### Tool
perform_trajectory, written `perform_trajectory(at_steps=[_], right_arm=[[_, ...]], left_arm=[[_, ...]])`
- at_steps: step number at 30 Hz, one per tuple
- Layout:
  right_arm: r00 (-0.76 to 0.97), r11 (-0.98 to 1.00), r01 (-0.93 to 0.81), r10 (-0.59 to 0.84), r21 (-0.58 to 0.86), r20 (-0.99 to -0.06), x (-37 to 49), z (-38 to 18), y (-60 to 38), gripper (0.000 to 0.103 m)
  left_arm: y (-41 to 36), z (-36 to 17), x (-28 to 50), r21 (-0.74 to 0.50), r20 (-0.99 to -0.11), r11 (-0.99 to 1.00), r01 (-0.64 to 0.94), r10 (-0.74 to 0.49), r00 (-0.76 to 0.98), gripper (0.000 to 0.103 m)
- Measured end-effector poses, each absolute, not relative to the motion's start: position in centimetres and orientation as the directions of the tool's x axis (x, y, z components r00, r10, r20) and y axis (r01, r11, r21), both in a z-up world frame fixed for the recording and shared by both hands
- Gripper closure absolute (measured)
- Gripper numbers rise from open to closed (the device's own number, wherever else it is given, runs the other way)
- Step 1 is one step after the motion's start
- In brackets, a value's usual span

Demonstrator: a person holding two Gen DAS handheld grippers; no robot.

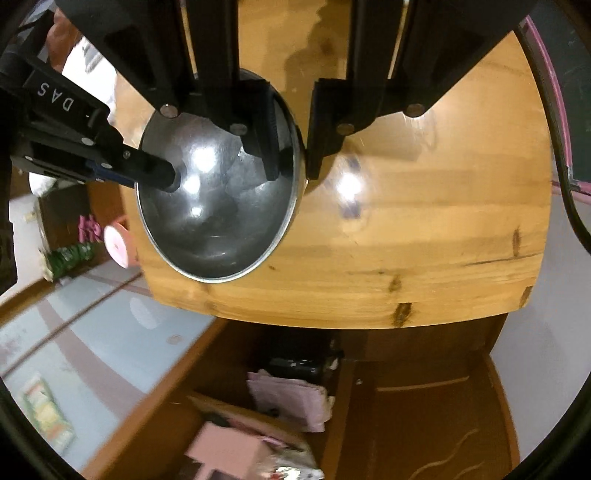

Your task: Organize plates and bowls

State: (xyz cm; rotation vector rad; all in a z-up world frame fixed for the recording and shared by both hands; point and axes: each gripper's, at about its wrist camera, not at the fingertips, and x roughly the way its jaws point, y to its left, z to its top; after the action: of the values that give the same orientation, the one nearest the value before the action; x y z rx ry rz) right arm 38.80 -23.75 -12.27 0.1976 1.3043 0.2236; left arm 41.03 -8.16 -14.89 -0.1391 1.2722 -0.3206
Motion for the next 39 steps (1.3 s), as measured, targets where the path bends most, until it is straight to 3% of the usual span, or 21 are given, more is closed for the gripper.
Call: perform_trajectory(at_steps=[8,16,26,39], right_arm=[[0.328,0.965,-0.035,0.256,0.260,-0.909,27.5,-6.6,-25.6,0.094],[0.376,0.966,0.017,0.232,0.257,-0.897,17.9,-5.9,-26.7,0.094],[0.362,0.970,0.065,0.194,0.233,-0.912,8.7,-9.9,-27.4,0.094],[0.335,0.972,0.089,0.175,0.216,-0.926,6.8,-13.8,-27.6,0.095]], left_arm=[[-10.4,-9.7,30.5,-0.294,-0.908,0.923,0.249,-0.351,0.230,0.090],[-11.4,-9.0,20.9,-0.294,-0.899,0.905,0.308,-0.372,0.233,0.089],[-12.6,-13.0,12.7,-0.296,-0.905,0.891,0.346,-0.377,0.196,0.089],[-13.4,-17.6,10.6,-0.267,-0.927,0.901,0.342,-0.337,0.165,0.089]])
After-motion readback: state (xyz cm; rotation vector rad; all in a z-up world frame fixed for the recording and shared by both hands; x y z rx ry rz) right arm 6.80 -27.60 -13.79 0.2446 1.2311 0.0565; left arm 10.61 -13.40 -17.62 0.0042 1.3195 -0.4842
